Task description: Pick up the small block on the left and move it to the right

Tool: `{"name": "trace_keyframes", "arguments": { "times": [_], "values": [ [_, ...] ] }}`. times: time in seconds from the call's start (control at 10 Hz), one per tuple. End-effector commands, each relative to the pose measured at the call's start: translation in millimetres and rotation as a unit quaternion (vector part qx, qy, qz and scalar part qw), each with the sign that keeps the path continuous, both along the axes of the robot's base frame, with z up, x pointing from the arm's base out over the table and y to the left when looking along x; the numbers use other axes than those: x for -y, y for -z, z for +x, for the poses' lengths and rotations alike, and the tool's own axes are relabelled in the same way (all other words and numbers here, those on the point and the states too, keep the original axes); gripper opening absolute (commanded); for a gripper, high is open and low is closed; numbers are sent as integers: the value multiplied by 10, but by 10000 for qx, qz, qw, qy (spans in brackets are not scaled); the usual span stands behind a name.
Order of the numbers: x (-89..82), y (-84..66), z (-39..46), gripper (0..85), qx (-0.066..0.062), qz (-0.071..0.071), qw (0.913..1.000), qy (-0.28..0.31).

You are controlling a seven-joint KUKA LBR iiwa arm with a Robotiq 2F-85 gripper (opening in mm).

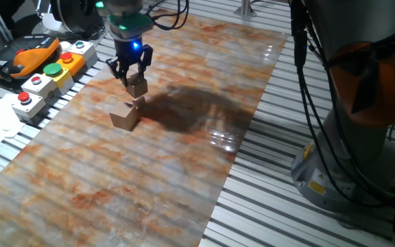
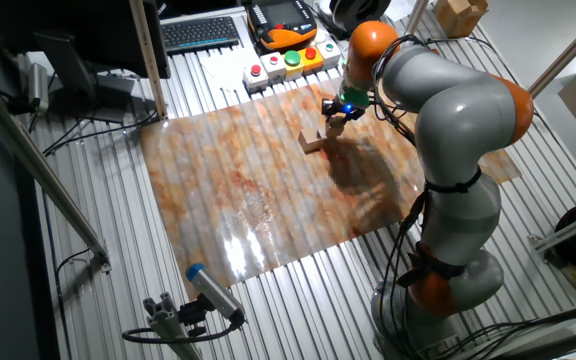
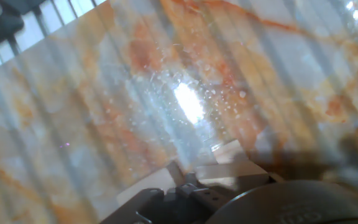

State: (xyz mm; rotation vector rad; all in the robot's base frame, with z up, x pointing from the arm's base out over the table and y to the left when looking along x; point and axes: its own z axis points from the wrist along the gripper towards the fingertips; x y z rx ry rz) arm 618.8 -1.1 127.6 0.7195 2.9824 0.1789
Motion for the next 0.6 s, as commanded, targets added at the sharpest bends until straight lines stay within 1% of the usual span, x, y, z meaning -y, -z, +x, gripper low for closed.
{"name": "trace_keyframes", "arguments": {
  "times": [0.0, 0.1, 0.2, 0.4, 0.5],
  "values": [
    [0, 1, 1, 0, -88, 239, 9997, 61],
    [0, 1, 1, 0, -106, 206, 9997, 92],
    [-71, -43, 30, 0, -147, 247, 9995, 146],
    [-384, -191, 131, 0, -244, 315, 9987, 332],
    [-529, -222, 155, 0, -253, 322, 9985, 370]
  ]
}}
